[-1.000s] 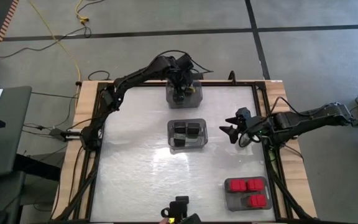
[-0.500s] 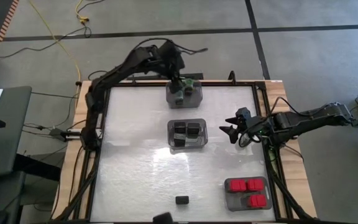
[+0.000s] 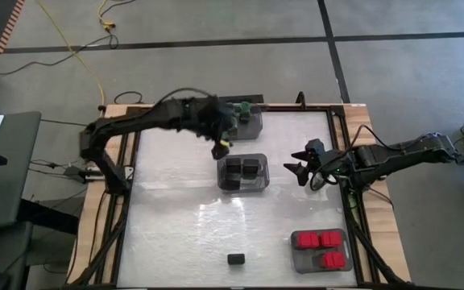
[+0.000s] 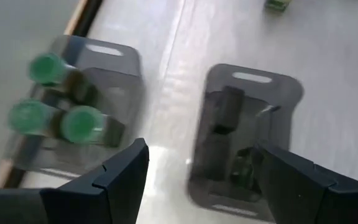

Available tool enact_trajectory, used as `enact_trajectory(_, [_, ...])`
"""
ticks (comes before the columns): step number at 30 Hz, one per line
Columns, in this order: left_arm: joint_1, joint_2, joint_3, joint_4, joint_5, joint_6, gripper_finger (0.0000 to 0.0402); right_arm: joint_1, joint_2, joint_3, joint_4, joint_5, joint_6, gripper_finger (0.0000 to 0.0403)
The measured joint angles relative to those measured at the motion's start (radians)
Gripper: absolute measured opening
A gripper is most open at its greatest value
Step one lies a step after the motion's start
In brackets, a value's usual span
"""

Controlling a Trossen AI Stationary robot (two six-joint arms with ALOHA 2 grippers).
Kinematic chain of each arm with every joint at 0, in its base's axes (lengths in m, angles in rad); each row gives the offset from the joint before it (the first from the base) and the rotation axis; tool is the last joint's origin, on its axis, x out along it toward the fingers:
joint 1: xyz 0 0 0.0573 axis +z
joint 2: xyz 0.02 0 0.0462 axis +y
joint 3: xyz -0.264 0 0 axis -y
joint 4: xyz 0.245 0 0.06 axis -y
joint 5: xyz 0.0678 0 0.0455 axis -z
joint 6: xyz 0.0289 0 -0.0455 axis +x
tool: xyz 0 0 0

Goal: Sort spices by type
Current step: Put the green seasoning bottle into the top black bin

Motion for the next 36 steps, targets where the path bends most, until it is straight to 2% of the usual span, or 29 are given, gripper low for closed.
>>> enact_trajectory(6, [-0.060,-0.226,-0.370,0.301,-0.004,-0.100,0.0271,0.000,-0.001,0.000,0.003,-0.003,0.000,0.0344])
enact_trajectory(12, [-0.118,-0.424,-0.658,0.452,-0.023,-0.199,0.0271,0.000,0.001,0.000,0.004,-0.002,0.000,0.0396])
enact_trajectory(18, [-0.134,-0.547,-0.825,0.437,-0.033,-0.228,0.0271,-0.008,0.002,0.000,0.015,0.000,0.000,0.0384])
enact_trajectory(24, [-0.134,-0.580,-0.903,0.451,-0.033,-0.267,0.0271,-0.039,0.002,0.000,0.014,0.002,0.000,0.0382])
enact_trajectory(26, [-0.134,-0.584,-0.949,0.530,-0.033,-0.258,0.0271,-0.045,0.002,0.000,0.014,0.002,0.000,0.0381])
enact_trajectory(32, [-0.134,-0.672,-1.202,0.956,-0.032,-0.255,0.0271,-0.045,0.002,0.031,-0.103,0.004,0.029,0.0379])
enact_trajectory(36, [-0.135,-0.737,-1.309,1.064,-0.030,-0.257,0.0271,-0.058,0.002,0.081,-0.248,0.008,0.061,0.0379])
